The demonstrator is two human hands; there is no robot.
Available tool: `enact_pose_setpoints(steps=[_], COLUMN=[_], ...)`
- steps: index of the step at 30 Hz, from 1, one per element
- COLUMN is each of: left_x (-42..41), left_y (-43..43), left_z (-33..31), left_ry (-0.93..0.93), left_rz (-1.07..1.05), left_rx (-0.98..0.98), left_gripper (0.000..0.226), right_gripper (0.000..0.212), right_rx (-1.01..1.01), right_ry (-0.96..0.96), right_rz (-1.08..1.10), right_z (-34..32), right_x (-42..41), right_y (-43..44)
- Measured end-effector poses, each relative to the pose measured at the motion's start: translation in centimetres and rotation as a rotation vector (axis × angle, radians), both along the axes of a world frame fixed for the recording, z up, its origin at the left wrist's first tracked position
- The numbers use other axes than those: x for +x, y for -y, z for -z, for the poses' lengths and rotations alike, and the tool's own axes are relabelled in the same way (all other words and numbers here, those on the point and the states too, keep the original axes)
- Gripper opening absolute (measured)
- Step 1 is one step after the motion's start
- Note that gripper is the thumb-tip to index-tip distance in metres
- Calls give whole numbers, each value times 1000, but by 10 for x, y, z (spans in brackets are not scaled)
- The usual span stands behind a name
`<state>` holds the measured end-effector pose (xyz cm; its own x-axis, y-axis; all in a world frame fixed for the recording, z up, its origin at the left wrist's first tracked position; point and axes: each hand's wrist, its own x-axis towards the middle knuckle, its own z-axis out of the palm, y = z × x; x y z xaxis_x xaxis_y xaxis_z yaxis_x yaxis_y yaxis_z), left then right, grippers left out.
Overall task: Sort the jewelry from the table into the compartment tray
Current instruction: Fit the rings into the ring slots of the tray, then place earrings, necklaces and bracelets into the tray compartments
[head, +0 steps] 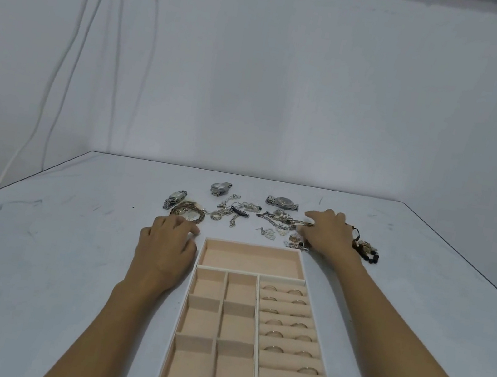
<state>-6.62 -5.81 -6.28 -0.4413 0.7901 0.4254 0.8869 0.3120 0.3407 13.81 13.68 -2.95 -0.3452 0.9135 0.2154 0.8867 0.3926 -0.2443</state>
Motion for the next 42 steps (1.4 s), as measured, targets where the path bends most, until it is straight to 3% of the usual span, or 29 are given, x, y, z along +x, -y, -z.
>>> enact_pose_setpoints(steps=[6,9,11,13,17,23,26,31,34,36,38,42], left_x=[-2,-1,-1,-1,-3,16,37,70,78,76,69,51], left_y=[1,0,1,2,1,-7,-25,-56,-65,-64,-60,-52], left_z=[3,3,3,2,0,-20,-41,-70,-71,-70,-69,-73], left_ry=[11,15,27,42,71,449,508,632,638,782,1032,1750], left_rz=[6,10,13,17,16,160,311,540,565,564,554,563], left_rx=[34,37,28,18,27,339,317,153,149,212,255,413], left_gripper=[31,29,30,38,31,24,25,54,41,22,22,18], right_gripper=[22,17,21,23,20,29,30,31,29,30,32,34], right_rx=[69,-29,-207,-383,-657,-848,-856,-887,-942,-943,-917,-885], right_ry=[126,120,-144,-528,-1104,-1611,-1732,-1785,-1823,-1805,-1778,-1740], right_rz=[31,17,-24,-123,-300,-467,-594,-830,-950,-980,-974,-892], right_z=[-2,-11,-26,-45,-77,-94,-102,-118,-124,-125,-123,-114], right_x=[-20,-19,-15,-11,-10,-23,-30,-39,-47,-52,-55,-60], right_y=[-8,-8,-11,-10,4,12,20,37,51,56,58,57])
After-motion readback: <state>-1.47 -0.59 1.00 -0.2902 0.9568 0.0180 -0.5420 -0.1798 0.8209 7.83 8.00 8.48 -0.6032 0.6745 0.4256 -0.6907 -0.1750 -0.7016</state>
